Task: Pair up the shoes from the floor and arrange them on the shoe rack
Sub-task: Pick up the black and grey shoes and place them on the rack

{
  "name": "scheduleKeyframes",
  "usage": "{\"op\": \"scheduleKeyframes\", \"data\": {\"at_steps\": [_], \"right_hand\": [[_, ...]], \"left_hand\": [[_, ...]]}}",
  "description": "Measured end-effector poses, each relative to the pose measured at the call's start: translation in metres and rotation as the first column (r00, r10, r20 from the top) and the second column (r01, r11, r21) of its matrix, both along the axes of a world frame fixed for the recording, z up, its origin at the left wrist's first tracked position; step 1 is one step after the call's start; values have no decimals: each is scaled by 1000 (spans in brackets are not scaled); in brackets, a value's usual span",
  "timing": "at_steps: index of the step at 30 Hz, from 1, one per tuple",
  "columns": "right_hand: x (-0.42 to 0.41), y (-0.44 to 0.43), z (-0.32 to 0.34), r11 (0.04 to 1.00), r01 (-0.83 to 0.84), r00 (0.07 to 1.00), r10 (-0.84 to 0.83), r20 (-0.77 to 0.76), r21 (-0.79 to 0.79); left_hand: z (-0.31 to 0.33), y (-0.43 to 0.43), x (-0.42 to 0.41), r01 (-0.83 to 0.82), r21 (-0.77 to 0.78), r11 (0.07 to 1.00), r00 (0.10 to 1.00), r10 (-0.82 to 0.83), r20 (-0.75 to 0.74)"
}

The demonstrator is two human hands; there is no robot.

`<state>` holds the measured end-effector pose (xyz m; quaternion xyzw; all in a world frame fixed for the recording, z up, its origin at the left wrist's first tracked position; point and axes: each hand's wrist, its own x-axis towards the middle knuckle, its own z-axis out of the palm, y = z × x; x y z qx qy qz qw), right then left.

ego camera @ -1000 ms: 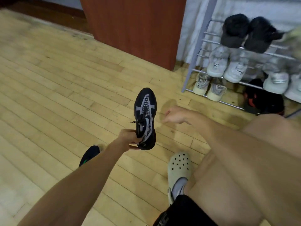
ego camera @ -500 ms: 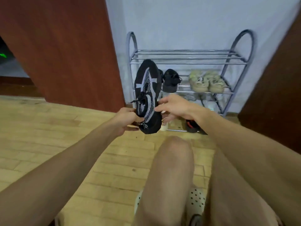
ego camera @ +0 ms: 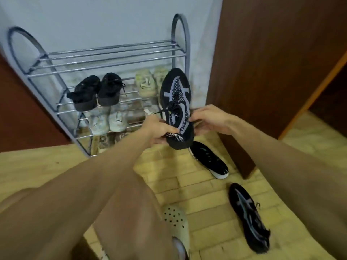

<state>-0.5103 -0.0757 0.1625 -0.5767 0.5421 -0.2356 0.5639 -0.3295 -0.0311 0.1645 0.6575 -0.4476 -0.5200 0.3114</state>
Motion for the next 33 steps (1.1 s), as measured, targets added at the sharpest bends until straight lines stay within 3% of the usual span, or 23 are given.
{"op": "scheduleKeyframes", "data": {"at_steps": [5,8,9,11,13,15,17,19,23,27,33], "right_hand": [[-65,13,-79,975,-30,998,19,53,219],[-103,40,-133,929,97,987,-135,86,356],[-116,52,-151,911,172,979,-199,35,374],[-144,76,-189,885,320,939,-249,-235,338],[-175,107,-228,868,383,827,-170,-537,316],[-201,144,-261,822,440,736,-100,-669,361],[-212,181,-292,748,489,747,-95,-658,448],[-210,207,-311,694,535,788,-203,-581,482],[-198,223,-332,611,644,749,-380,-542,461],[-182,219,-337,548,606,795,-396,-459,577],[-152,217,-309,438,591,775,-542,-326,677]], "left_hand": [[-70,-2,-57,33,136,990,999,-36,19],[-111,10,-81,44,204,978,994,-63,86],[-125,18,-86,70,222,972,990,-95,102],[-149,33,-90,117,261,958,982,-150,112],[-165,47,-91,147,303,942,978,-185,99],[-175,57,-95,170,341,925,974,-210,82],[-180,64,-99,210,383,900,966,-250,59],[-183,65,-99,222,402,888,961,-269,64],[-186,68,-97,188,412,892,967,-242,81],[-185,71,-89,156,430,889,977,-202,63],[-181,79,-76,99,456,884,988,-143,61]]}}
